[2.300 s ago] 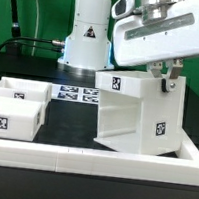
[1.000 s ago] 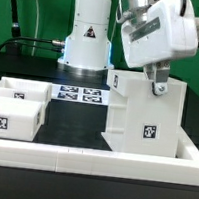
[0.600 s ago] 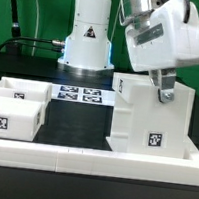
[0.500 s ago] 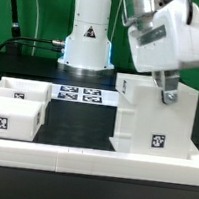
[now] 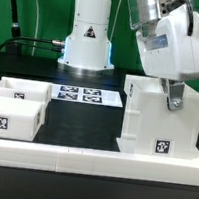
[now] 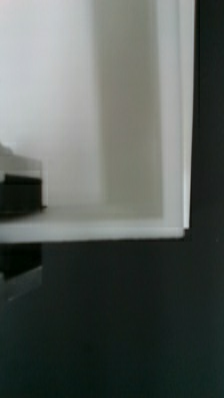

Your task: Assemble drawer

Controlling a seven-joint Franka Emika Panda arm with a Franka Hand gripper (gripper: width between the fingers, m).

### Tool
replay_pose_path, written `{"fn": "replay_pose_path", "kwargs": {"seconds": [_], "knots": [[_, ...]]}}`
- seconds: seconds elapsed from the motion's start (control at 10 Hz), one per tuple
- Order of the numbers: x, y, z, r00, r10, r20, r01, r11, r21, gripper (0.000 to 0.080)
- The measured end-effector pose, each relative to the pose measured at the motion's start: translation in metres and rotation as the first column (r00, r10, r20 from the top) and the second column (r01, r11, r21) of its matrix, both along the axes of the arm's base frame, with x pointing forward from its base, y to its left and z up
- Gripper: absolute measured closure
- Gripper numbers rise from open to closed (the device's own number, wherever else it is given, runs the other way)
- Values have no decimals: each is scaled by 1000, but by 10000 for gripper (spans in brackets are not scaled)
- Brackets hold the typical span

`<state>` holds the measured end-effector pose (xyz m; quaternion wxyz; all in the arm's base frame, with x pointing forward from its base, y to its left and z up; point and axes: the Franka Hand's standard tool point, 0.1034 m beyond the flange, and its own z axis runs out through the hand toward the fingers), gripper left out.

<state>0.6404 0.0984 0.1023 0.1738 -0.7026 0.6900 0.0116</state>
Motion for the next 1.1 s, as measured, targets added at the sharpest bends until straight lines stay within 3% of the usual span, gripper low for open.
{"fn": "replay_pose_path", "kwargs": {"seconds": [0.1, 0.2, 0.3, 0.4, 0.5, 0.7, 0.8, 1.1], "knots": [[-1, 0, -1, 1000, 1, -1, -1, 1000, 0, 653], [0, 0, 0, 1000, 0, 3, 0, 1000, -1, 475], [1, 0, 2, 1000, 0, 7, 0, 1000, -1, 475], [2, 0, 3, 1000, 0, 11, 0, 1000, -2, 274], [3, 0, 4, 1000, -1, 16, 1, 1000, -3, 189], [4, -1, 5, 1000, 17, 27, -17, 1000, -10, 158], [-2, -3, 8, 994, 103, 46, -101, 994, -34, 152], [-36, -21, 38, 959, 262, 104, -253, 963, -92, 151]]}}
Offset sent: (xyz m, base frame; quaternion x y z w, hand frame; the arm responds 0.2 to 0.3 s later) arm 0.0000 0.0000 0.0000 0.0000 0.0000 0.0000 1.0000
